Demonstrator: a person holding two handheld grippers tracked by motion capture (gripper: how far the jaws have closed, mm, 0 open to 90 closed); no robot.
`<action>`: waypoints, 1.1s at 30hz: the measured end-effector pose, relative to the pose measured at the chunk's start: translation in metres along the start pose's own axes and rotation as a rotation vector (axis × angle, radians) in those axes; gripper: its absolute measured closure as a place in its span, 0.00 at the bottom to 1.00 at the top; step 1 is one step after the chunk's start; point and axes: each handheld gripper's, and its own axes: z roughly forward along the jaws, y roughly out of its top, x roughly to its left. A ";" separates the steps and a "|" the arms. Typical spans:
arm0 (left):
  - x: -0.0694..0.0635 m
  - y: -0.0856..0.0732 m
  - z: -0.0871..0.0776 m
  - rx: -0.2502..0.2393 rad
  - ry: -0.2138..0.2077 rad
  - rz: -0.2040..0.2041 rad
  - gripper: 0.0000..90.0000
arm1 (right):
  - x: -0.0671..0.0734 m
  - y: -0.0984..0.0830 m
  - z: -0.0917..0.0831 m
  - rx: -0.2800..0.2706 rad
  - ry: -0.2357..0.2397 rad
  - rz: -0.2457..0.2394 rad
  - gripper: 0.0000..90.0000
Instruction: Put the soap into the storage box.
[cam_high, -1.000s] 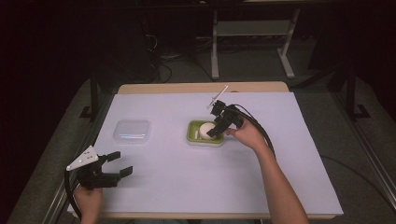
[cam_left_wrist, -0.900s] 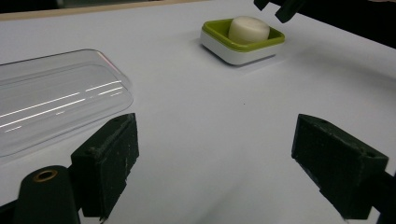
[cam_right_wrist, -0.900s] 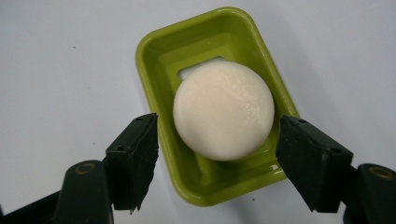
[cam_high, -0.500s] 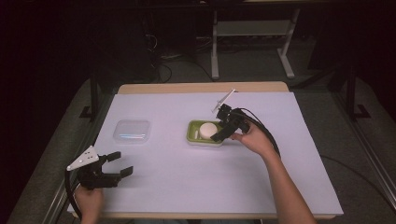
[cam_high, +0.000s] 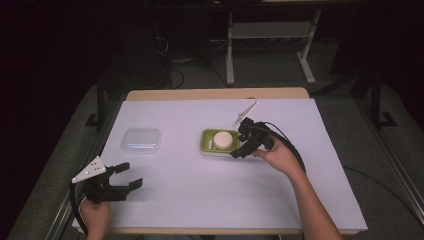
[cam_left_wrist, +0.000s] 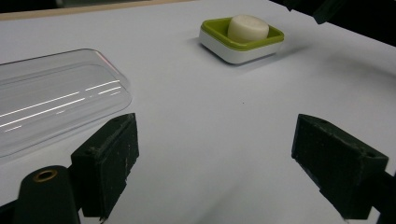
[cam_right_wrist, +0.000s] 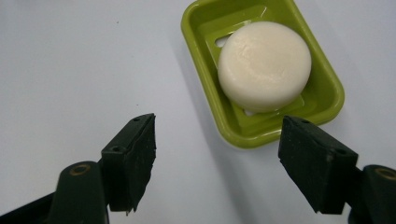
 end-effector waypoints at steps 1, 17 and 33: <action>0.000 0.000 0.000 0.001 0.000 -0.001 0.16 | 0.000 -0.002 -0.001 -0.003 0.003 -0.004 0.30; 0.000 -0.001 0.001 0.008 0.002 0.002 0.16 | 0.020 -0.045 -0.027 -0.058 -0.017 0.007 0.29; -0.001 0.001 0.002 0.017 0.000 0.016 0.16 | 0.058 -0.123 -0.016 -0.105 -0.085 0.090 0.26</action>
